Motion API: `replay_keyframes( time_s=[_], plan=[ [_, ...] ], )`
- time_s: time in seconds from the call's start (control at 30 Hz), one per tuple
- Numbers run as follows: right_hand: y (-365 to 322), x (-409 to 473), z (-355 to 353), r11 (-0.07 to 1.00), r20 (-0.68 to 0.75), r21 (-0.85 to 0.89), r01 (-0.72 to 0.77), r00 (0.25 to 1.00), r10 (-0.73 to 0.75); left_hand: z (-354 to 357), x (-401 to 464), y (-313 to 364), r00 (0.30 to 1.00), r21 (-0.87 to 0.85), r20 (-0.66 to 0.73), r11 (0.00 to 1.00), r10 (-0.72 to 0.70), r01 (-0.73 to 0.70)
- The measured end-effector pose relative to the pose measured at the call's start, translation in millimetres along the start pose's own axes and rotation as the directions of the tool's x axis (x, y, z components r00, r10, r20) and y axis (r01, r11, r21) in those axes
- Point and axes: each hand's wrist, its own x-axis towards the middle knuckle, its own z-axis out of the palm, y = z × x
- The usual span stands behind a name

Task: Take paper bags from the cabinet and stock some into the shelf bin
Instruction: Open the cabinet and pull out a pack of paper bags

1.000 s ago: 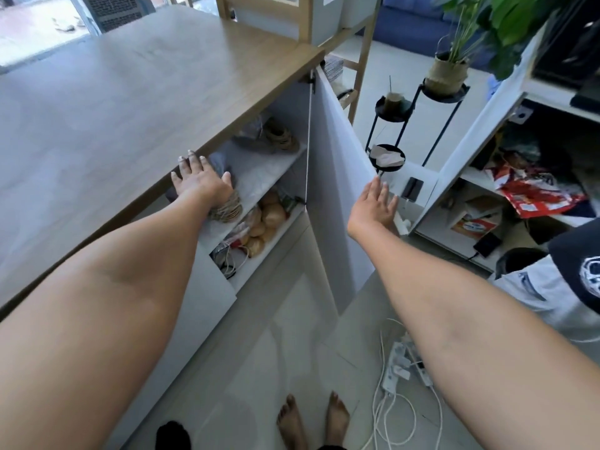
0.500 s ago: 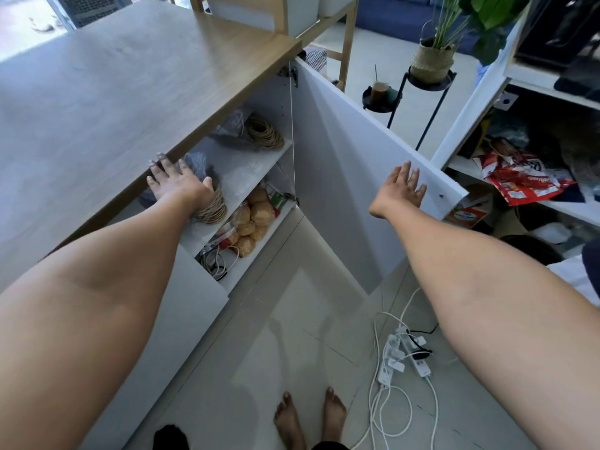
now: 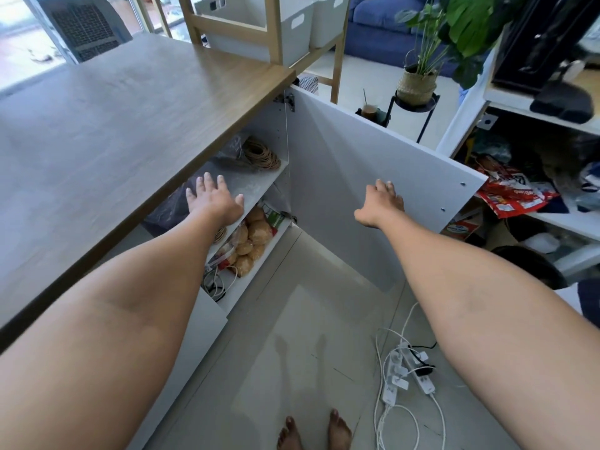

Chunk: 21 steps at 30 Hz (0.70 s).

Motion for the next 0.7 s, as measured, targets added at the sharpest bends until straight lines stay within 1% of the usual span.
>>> replay_keyframes(
  time_s=[0.17, 0.37, 0.5, 0.7],
  plan=[
    [-6.5, 9.0, -7.5, 0.998, -0.012, 0.035, 0.054, 0.999, -0.053, -6.0, 3.7, 21.5, 0.997, -0.030, 0.042, 0.997, 0.065, -0.064],
    [-4.2, 37.3, -16.4, 0.992, -0.011, 0.071, 0.106, 0.994, -0.105, -7.9, 21.7, 44.8, 0.993, -0.026, 0.084, 0.997, 0.080, -0.078],
    [0.7, 74.9, -24.6, 0.987, 0.010, 0.073, 0.144, 0.989, -0.145, -7.4, 45.3, 67.3, 0.993, -0.037, 0.104, 0.998, 0.052, -0.048],
    [7.0, 137.8, -35.0, 0.976, 0.071, 0.043, 0.216, 0.973, -0.218, -2.3, 82.2, 105.0, 0.987, -0.127, 0.157, 0.991, -0.018, 0.038]
  ],
)
